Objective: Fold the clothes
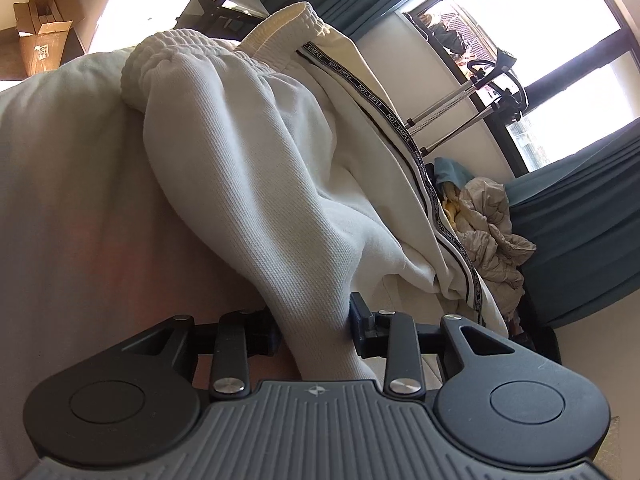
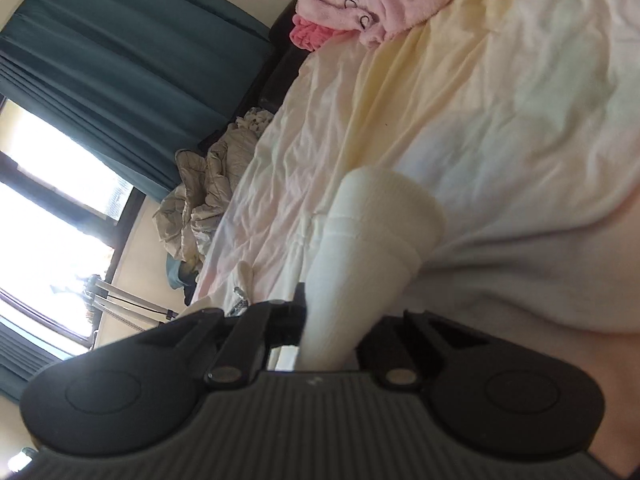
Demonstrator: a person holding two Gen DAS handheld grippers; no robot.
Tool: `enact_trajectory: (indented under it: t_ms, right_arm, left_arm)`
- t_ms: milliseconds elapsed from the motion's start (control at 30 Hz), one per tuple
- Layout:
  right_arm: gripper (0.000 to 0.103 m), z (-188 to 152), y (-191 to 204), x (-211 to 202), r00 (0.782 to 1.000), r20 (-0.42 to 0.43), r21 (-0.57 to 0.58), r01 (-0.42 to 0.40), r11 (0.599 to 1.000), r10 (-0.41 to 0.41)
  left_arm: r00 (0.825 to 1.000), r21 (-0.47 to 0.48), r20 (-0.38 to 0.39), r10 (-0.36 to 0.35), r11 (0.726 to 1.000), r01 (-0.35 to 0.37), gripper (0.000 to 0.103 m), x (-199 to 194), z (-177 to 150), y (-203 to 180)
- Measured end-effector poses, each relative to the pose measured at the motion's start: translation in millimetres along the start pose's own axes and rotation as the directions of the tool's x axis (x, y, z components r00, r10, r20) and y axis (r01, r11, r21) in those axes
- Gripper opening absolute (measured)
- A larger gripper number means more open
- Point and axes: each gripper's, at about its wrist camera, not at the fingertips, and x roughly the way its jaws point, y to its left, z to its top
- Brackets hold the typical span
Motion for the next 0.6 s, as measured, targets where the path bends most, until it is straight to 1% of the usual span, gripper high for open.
enact_trajectory:
  t_ms: [33,67,133,167,233,300,367,400,433,500,533,600]
  right_arm:
    - [0.006,5,4,-2,0.999,0.023,-0.010,-0.022,1.000,0.022]
    - [0.006,9,4,-2,0.999,0.037,-0.016,-0.024,1.000,0.024]
    - [0.006,18,-1,3,0.999,0.051,-0.021,0.003,1.000,-0.002]
    - [0.006,21,-8,6,0.999,0.041,-0.001,0.023,1.000,-0.023]
    - [0.006,26,-32,17,0.997,-0.021,0.080,0.079,0.994,-0.078]
    - [0.006,25,-52,26,0.986,-0.102,0.134,0.145,0.980,-0.132]
    - [0.006,23,-62,30,0.979,-0.140,0.163,0.171,0.972,-0.149]
    - [0.006,22,-66,31,0.976,-0.156,0.177,0.181,0.967,-0.154]
    - [0.006,22,-68,31,0.975,-0.162,0.189,0.184,0.965,-0.154]
    - [0.006,21,-65,29,0.976,-0.157,0.187,0.180,0.966,-0.152]
    - [0.006,21,-64,27,0.976,-0.154,0.182,0.179,0.967,-0.151]
    - [0.006,21,-63,24,0.978,-0.153,0.193,0.172,0.966,-0.144]
  left_arm:
    - [1.000,0.005,-0.007,0.000,1.000,0.000,0.037,-2,-1,0]
    - [1.000,0.010,-0.015,0.001,1.000,0.000,0.037,-4,-3,-1]
    - [0.999,0.005,-0.033,-0.008,1.000,0.008,0.038,-8,-5,-1]
    - [0.999,-0.002,-0.040,-0.017,1.000,0.017,0.040,-11,-6,0]
    - [0.999,-0.026,-0.040,-0.032,0.999,0.031,0.054,-19,-6,1]
    - [0.999,-0.043,-0.030,-0.041,0.998,0.040,0.057,-28,-7,3]
    - [0.998,-0.069,-0.018,-0.055,0.996,0.053,0.064,-36,-9,6]
    - [0.998,-0.097,-0.006,-0.066,0.993,0.065,0.072,-41,-8,10]
    - [0.997,-0.126,0.009,-0.077,0.989,0.078,0.075,-46,-7,15]
    - [0.994,-0.183,0.039,-0.098,0.978,0.103,0.077,-56,-5,25]
    - [0.991,-0.230,0.062,-0.115,0.965,0.126,0.079,-61,-4,33]
    - [0.986,-0.329,0.100,-0.136,0.930,0.162,0.081,-63,-1,50]
